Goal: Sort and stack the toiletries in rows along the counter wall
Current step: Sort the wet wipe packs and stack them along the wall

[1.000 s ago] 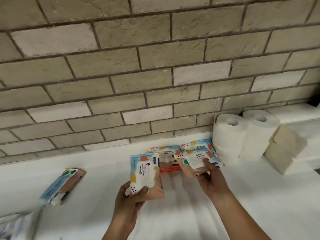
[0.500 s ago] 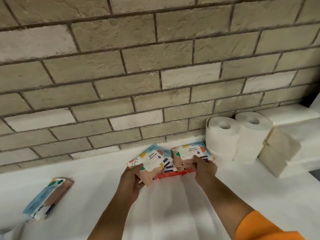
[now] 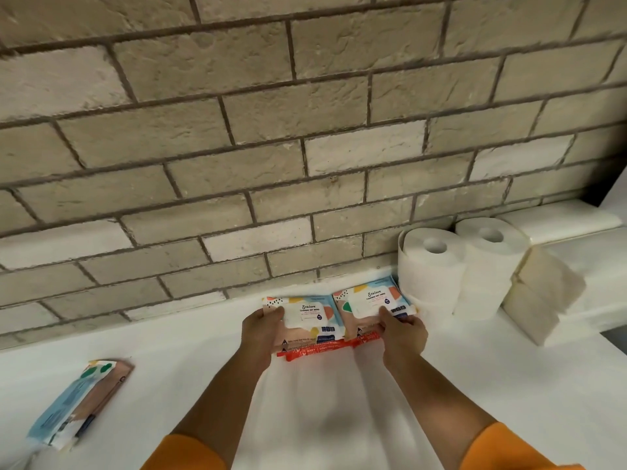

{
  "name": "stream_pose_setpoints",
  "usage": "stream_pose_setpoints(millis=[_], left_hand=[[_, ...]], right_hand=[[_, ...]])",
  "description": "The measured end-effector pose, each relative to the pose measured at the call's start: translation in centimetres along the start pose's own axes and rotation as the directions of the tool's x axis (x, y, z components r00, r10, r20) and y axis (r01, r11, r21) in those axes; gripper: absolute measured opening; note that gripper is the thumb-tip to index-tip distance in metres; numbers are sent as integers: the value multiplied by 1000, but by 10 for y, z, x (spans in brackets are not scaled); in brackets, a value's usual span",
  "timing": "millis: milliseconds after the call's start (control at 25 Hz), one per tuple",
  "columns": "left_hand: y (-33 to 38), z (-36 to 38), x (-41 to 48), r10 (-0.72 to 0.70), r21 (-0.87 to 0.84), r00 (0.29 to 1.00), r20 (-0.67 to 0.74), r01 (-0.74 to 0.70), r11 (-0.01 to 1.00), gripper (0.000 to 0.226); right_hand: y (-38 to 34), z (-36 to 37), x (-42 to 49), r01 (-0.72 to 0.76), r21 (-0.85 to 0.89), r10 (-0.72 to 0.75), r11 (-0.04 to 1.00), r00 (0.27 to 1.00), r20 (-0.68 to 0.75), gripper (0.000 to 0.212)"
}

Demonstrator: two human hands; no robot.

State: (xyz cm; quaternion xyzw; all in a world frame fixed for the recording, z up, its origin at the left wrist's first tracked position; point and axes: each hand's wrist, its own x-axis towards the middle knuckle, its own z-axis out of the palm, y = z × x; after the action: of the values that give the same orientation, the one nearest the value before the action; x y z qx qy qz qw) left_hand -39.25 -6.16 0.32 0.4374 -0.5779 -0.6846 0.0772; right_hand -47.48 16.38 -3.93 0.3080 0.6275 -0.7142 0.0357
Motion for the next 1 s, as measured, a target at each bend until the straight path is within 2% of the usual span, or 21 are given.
stream_pose_setpoints(millis=[160,240,320,400,520,640,800,1000], left_hand=[[-2,15,-1,136,252,973,-188,-86,964,19],[-3,18,-2,214,399,953,-214,-114,910,24],[-2,14,-3,227,461,956,-185,-120,879,29],[0,6,-8,181,400,972,-152,-107,910,39],[2,-12,-27,181,305,978,-106,-141,942,46],[-7,-37,-41,217,305,974,-65,-188,934,36],[-26,-85,-58,204,213,979,10,-201,956,15],[-49,-150,-86,192,165,975,112,-208,964,16]], right_hand=[[5,-4,-2,-84,118,72,989,992,101,41],[8,-10,-12,-136,149,109,980,978,175,40],[13,-17,-25,-199,112,164,974,950,267,35],[20,-24,-40,-243,41,216,969,920,326,29],[29,-31,-69,-221,-45,222,974,899,377,30],[33,-31,-100,-221,-93,239,971,875,421,25],[44,-21,-142,-224,-140,264,965,817,513,21],[64,-1,-191,-191,-202,272,961,796,540,14]])
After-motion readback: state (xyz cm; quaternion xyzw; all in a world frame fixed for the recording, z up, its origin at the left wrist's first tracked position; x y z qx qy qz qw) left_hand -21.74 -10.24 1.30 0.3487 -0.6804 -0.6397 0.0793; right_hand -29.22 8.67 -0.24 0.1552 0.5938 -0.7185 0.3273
